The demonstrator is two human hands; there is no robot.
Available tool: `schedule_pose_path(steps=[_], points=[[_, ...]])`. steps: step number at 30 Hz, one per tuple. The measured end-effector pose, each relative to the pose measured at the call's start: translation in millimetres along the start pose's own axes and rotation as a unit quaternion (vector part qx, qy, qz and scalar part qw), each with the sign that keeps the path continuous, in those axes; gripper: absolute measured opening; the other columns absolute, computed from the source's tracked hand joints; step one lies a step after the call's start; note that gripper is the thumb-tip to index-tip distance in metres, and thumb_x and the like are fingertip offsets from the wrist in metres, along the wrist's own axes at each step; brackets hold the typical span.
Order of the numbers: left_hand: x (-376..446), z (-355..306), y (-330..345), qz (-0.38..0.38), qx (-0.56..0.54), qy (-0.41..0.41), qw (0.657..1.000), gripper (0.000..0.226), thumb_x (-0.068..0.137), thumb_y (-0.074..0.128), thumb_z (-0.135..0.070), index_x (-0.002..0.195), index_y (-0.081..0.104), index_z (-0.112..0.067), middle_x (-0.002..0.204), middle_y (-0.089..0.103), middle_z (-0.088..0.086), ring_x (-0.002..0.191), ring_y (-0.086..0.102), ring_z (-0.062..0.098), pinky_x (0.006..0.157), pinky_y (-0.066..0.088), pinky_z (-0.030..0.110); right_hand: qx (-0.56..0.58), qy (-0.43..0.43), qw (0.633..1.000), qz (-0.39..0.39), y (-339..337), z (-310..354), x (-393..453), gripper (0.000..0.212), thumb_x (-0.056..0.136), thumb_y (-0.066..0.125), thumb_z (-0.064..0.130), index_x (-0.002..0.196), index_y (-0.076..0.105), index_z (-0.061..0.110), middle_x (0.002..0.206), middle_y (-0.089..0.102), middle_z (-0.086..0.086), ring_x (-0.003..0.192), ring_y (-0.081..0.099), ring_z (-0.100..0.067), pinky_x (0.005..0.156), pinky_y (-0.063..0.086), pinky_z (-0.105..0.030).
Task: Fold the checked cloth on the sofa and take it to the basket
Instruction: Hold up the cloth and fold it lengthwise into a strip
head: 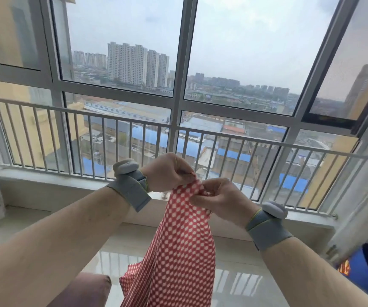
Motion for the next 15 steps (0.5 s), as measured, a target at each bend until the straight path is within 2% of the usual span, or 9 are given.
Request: schedule_pose_path(steps=[2, 4, 6, 8, 12, 15], points=[[8.0, -5.7, -7.5, -0.012, 0.026, 0.004, 1.000, 0.015, 0.085, 0.066, -0.014, 0.094, 0.077, -0.019, 0.070, 0.065, -0.028, 0.069, 0.064, -0.003, 0.070, 0.053, 0.013, -0.024, 0.009, 1.000, -0.006, -6.3, 1.0, 5.6, 0.010, 0.081, 0.075, 0.023, 0.086, 0.077, 0.015, 0.083, 0.076, -0.002, 0.081, 0.072, -0.024, 0.079, 0.060, -0.040], [12.2, -13.9, -16.2, -0.032, 0.042, 0.007, 0.999, 0.015, 0.085, 0.066, -0.015, 0.095, 0.076, -0.020, 0.071, 0.064, -0.028, 0.068, 0.063, -0.005, 0.071, 0.052, 0.012, -0.061, 0.023, 0.998, -0.019, -11.4, 3.3, 7.6, 0.011, 0.083, 0.073, 0.029, 0.081, 0.077, 0.020, 0.075, 0.075, 0.002, 0.071, 0.070, -0.018, 0.067, 0.059, -0.026], [16.9, -18.6, -25.4, -0.059, 0.034, 0.005, 0.998, 0.016, 0.085, 0.066, -0.014, 0.097, 0.076, -0.018, 0.073, 0.065, -0.023, 0.069, 0.062, -0.005, 0.072, 0.053, 0.012, -0.151, 0.043, 0.987, -0.030, -10.8, 4.8, 7.1, 0.025, 0.087, 0.065, 0.038, 0.071, 0.071, 0.020, 0.065, 0.069, 0.003, 0.057, 0.062, -0.011, 0.050, 0.048, -0.016], [18.5, -20.8, -30.9, -0.079, 0.034, 0.008, 0.996, 0.016, 0.085, 0.066, -0.014, 0.097, 0.076, -0.018, 0.075, 0.065, -0.021, 0.070, 0.061, -0.006, 0.074, 0.053, 0.013, -0.248, 0.058, 0.967, -0.028, -2.2, 4.6, 4.5, 0.035, 0.092, 0.053, 0.044, 0.068, 0.062, 0.021, 0.065, 0.062, 0.003, 0.055, 0.056, -0.008, 0.046, 0.041, -0.014], [13.9, -22.0, -32.2, -0.099, 0.035, 0.016, 0.994, 0.017, 0.086, 0.065, -0.014, 0.097, 0.076, -0.019, 0.078, 0.067, -0.017, 0.077, 0.064, 0.001, 0.082, 0.055, 0.024, -0.323, 0.028, 0.945, -0.044, 13.6, 17.9, 0.6, 0.027, 0.094, 0.045, 0.042, 0.092, 0.057, 0.018, 0.087, 0.057, 0.002, 0.075, 0.056, -0.012, 0.064, 0.050, -0.025], [8.8, -19.6, -35.1, -0.124, 0.010, 0.034, 0.992, 0.016, 0.086, 0.064, -0.011, 0.095, 0.076, -0.015, 0.080, 0.071, -0.010, 0.079, 0.068, 0.011, 0.081, 0.057, 0.030, -0.333, 0.025, 0.940, -0.063, 19.5, 23.4, 0.8, 0.033, 0.095, 0.044, 0.043, 0.110, 0.058, 0.017, 0.105, 0.055, 0.002, 0.090, 0.057, -0.016, 0.082, 0.053, -0.033]])
Point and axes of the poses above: each hand's wrist, its own x-axis towards the middle knuckle, its own y-axis out of the palm, z = x × y, the point moved 9 cm from there along x, towards the middle knuckle
